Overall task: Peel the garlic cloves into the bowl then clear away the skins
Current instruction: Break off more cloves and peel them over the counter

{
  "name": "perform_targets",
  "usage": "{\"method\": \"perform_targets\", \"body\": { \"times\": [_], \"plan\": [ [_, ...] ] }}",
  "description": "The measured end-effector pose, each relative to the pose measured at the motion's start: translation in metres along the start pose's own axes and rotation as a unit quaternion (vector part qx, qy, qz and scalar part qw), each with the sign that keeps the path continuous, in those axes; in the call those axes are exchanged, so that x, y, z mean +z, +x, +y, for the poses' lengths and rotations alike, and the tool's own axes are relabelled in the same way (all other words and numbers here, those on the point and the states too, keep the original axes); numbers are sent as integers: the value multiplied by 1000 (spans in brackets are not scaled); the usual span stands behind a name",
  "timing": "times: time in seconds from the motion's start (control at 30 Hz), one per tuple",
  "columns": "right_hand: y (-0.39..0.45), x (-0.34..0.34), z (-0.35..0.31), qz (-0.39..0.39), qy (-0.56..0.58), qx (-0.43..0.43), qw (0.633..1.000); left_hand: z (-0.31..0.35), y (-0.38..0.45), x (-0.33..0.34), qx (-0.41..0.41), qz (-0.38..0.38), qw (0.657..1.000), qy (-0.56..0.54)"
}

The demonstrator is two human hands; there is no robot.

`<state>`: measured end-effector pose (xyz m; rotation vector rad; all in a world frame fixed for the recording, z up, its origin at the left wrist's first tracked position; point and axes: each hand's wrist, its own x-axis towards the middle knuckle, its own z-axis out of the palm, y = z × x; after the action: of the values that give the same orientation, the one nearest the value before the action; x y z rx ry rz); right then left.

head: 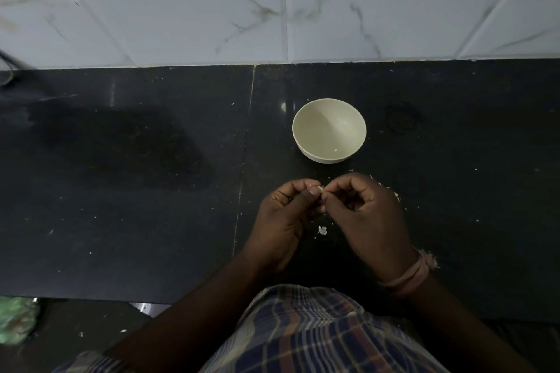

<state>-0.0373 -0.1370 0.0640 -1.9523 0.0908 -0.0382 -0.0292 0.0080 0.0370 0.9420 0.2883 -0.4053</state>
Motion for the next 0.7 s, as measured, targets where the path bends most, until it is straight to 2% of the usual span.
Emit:
{"method": "perform_targets", "body": {
  "times": [0.2, 0.3, 0.4, 0.57, 0.7],
  "plan": [
    [-3, 3, 2, 1, 22, 0, 1000, -2, -2, 0, -19, -4, 999, -31],
    [-5, 7, 0, 2, 85, 51, 995, -3, -3, 2, -30, 12, 997, -76],
    [-5, 6, 1, 44, 121, 93, 987, -2, -4, 4, -32, 23, 993, -111],
    [-7, 5, 6, 76, 0, 55, 996, -1, -7, 4, -39, 15, 993, -110],
    [-11, 7, 6, 37, -48, 22, 998, -2, -8, 1, -36, 14, 995, -97]
  ]
}}
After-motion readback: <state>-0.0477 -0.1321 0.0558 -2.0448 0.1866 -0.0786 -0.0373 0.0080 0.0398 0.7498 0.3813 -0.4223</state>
